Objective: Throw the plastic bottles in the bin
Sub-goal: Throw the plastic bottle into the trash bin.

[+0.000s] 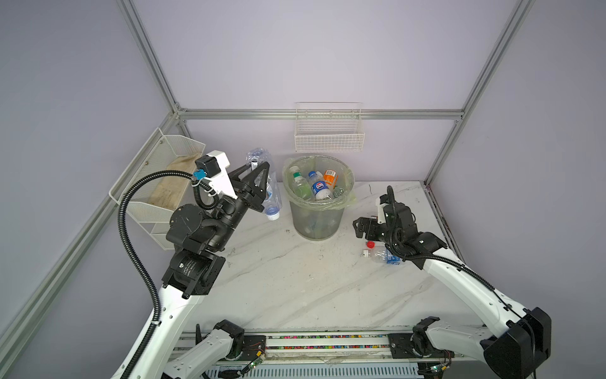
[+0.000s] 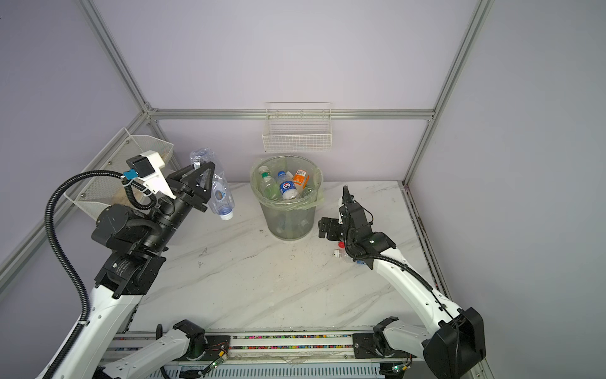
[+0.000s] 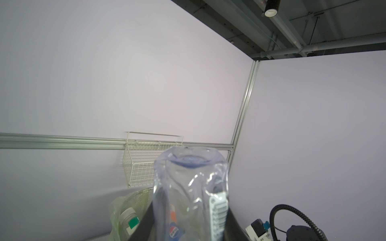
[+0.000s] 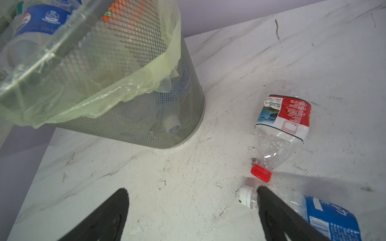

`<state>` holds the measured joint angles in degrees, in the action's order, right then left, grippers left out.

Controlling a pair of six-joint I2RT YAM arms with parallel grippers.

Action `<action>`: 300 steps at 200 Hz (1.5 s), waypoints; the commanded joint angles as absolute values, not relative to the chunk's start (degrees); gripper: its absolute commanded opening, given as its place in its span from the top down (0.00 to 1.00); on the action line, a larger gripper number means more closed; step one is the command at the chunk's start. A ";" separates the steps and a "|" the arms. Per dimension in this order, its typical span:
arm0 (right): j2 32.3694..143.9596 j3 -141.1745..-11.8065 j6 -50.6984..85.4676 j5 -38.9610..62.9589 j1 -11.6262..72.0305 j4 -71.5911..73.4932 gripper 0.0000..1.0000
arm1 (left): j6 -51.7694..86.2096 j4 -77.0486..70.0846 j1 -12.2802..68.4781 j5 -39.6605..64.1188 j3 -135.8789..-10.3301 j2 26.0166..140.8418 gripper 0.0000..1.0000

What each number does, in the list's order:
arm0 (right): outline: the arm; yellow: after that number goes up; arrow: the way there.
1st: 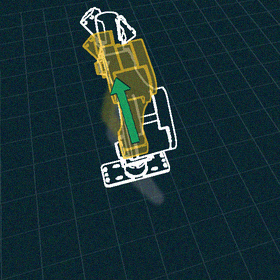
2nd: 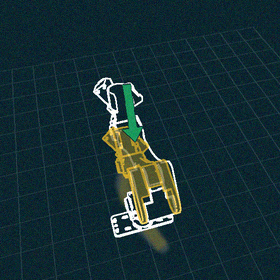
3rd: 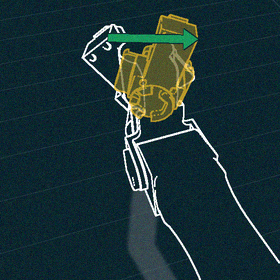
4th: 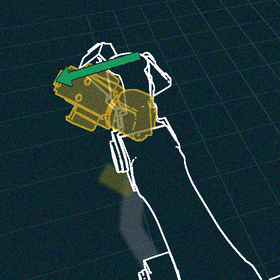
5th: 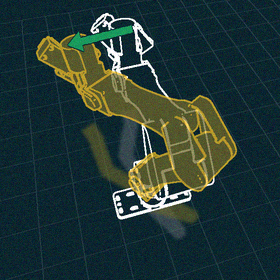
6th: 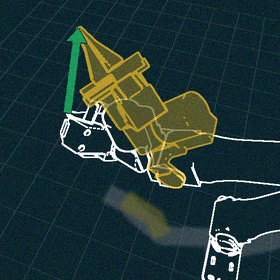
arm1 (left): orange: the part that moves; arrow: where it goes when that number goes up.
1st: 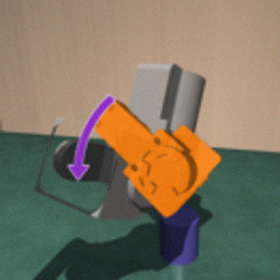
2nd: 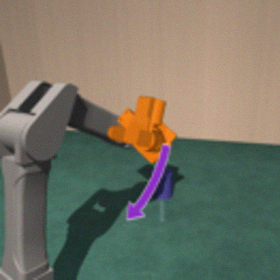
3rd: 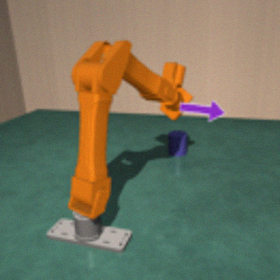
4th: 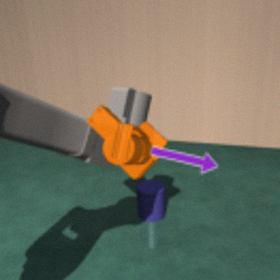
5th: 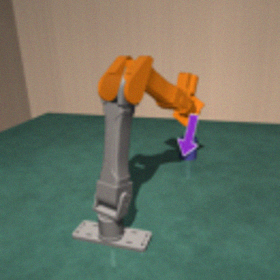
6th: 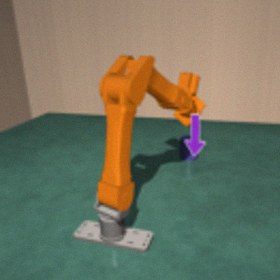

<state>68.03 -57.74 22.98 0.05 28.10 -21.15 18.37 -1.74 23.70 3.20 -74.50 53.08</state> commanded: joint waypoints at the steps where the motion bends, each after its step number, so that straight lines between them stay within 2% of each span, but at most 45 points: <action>1: 66.94 -57.30 23.99 0.85 27.91 -19.43 0.03 | 16.15 -14.47 23.91 2.63 -79.17 53.64 1.00; 23: 66.81 -57.30 23.99 0.85 27.95 -19.56 0.03 | 15.81 -20.33 23.90 2.29 -79.30 56.43 1.00; 86: 65.91 -57.93 24.17 0.09 27.93 -20.48 0.03 | 19.59 -21.51 24.91 6.77 -89.82 71.83 1.00; 201: 63.74 -58.07 23.16 -0.97 27.85 -21.36 0.03 | 15.79 -24.33 33.79 4.53 -109.46 99.80 1.00; 207: 63.58 -58.10 23.12 -0.99 27.78 -21.44 0.03 | 15.02 -24.29 33.82 4.00 -109.91 101.13 0.91; 216: 63.30 -58.11 22.95 -0.89 27.84 -21.51 0.03 | 13.45 -23.70 33.83 2.83 -109.97 102.85 0.62; 227: 63.07 -58.34 22.86 -0.79 27.80 -21.69 0.03 | 12.57 -22.52 33.67 2.20 -109.13 104.17 0.41; 231: 62.90 -58.36 22.79 -0.79 27.83 -21.71 0.03 | 12.57 -22.24 33.60 2.26 -108.59 104.11 0.25; 235: 62.72 -58.39 22.70 -0.79 27.83 -21.84 0.03 | 11.45 -22.36 33.57 2.53 -107.70 103.78 0.04; 237: 62.66 -58.43 22.68 -0.79 27.79 -21.94 0.03 | 11.10 -22.46 33.57 2.76 -107.26 103.57 0.01; 257: 61.60 -58.12 22.00 -1.16 27.69 -22.35 0.03 | 10.72 -26.70 33.60 4.04 -103.56 99.33 0.00; 300: 62.62 -57.52 22.12 -0.34 27.69 -21.73 0.03 | 10.06 -24.33 33.77 5.42 -105.67 92.83 0.00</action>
